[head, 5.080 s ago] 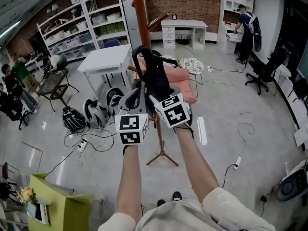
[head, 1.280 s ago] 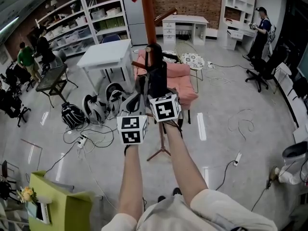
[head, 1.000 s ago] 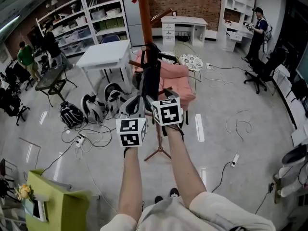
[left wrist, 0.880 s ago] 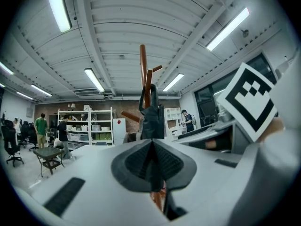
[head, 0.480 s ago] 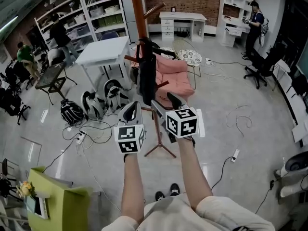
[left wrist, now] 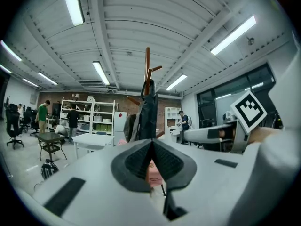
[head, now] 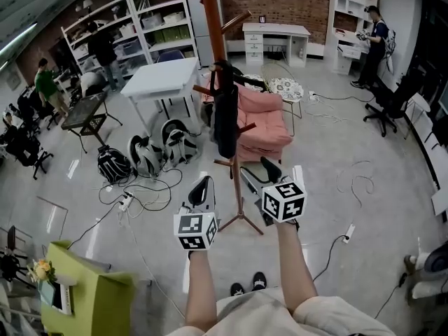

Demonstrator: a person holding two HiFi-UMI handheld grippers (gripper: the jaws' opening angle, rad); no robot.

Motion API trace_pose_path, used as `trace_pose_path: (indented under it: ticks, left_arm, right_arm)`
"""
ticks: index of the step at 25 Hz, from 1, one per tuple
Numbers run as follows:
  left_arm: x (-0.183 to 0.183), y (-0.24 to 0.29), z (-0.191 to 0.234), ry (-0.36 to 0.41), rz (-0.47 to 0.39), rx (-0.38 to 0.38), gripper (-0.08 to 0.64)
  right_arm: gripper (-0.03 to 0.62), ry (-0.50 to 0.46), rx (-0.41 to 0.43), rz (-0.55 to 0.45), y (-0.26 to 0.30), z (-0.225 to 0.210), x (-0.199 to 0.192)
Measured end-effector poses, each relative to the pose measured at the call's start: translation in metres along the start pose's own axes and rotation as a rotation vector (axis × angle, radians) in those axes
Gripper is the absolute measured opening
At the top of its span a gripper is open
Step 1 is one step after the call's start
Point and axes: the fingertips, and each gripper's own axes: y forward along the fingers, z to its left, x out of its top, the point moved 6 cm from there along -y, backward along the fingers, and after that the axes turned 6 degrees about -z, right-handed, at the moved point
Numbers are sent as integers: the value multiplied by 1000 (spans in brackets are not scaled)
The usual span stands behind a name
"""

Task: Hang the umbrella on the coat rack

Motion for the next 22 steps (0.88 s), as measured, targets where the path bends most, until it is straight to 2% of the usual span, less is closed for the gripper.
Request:
trace_pose_path:
  ticks: [5, 10, 12, 22]
  left_arm:
    - [-10, -16, -1, 12, 2, 4, 8]
    - [-11, -20, 4, 42, 12, 10, 8]
    - [-12, -20, 5, 43, 17, 11, 8]
    - [-13, -18, -5, 33, 16, 0, 8]
  right_arm:
    - [310, -30, 14, -17, -23, -3, -12]
    - [302, -18, -28, -14, -37, -17, -21]
    - [246, -13, -35, -31, -40, -18, -20]
    - [123, -2, -23, -74, -49, -17, -11]
